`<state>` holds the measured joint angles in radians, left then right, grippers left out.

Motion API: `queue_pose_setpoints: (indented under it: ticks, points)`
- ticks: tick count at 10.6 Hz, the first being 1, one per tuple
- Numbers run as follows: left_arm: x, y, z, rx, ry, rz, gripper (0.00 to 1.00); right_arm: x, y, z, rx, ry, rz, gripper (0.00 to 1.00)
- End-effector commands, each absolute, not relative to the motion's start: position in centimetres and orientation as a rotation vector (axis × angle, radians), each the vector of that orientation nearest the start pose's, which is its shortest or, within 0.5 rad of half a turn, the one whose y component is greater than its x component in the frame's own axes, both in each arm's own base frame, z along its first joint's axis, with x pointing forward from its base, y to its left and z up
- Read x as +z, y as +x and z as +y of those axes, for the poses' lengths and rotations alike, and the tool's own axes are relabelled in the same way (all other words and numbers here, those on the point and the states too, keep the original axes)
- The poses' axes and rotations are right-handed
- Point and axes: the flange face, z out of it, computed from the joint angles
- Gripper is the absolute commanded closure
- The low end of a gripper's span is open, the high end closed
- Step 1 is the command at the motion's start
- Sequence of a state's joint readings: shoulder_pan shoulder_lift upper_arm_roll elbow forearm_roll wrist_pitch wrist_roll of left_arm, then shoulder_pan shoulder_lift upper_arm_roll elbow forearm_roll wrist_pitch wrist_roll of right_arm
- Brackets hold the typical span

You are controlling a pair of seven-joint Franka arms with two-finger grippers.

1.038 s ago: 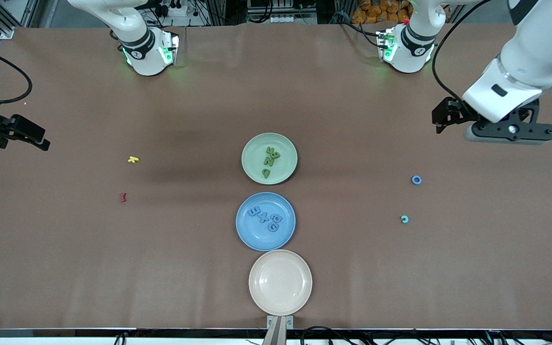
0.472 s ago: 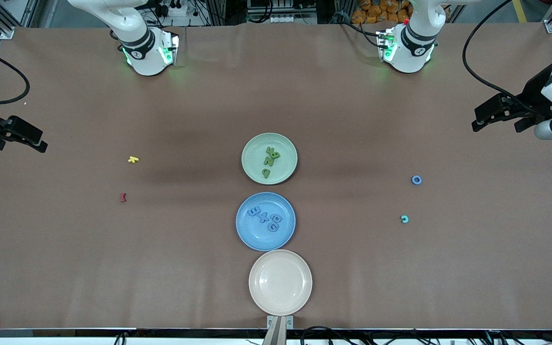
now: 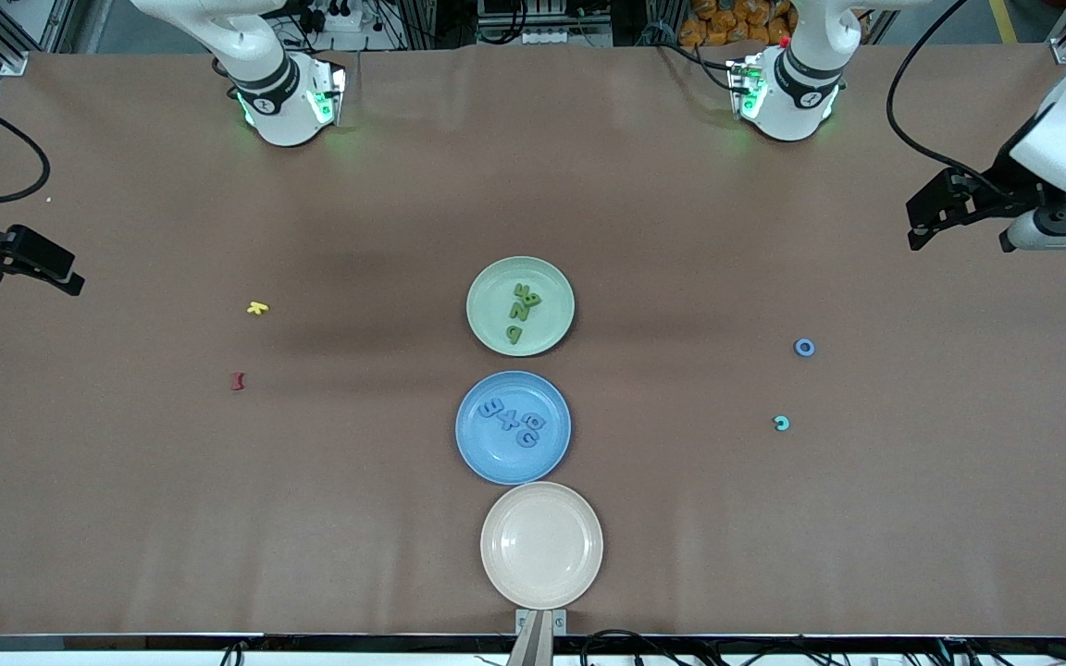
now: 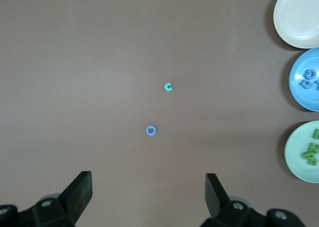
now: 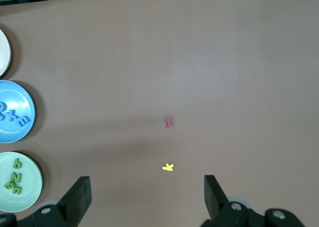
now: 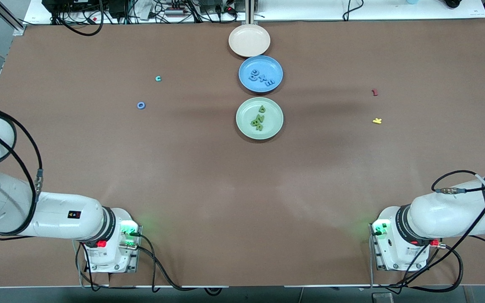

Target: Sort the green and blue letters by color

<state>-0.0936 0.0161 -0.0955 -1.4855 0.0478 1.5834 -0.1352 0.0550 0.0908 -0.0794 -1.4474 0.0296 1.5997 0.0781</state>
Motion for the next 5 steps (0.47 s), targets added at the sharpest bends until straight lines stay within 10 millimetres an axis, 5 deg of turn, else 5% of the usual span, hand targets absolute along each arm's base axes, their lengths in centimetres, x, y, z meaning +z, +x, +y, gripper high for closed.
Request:
queue_pose_setpoints:
  ticks: [1, 5]
  points:
    - [65.87, 54.61, -10.32, -0.177, -3.055, 0.116, 0.00, 63.12, 58.76, -1.20, -0.092, -3.134, 0.185, 0.00]
    - [65.65, 55.03, -10.15, -0.162, -3.117, 0.107, 0.00, 63.12, 58.77, -1.00, -0.092, -3.141, 0.175, 0.00]
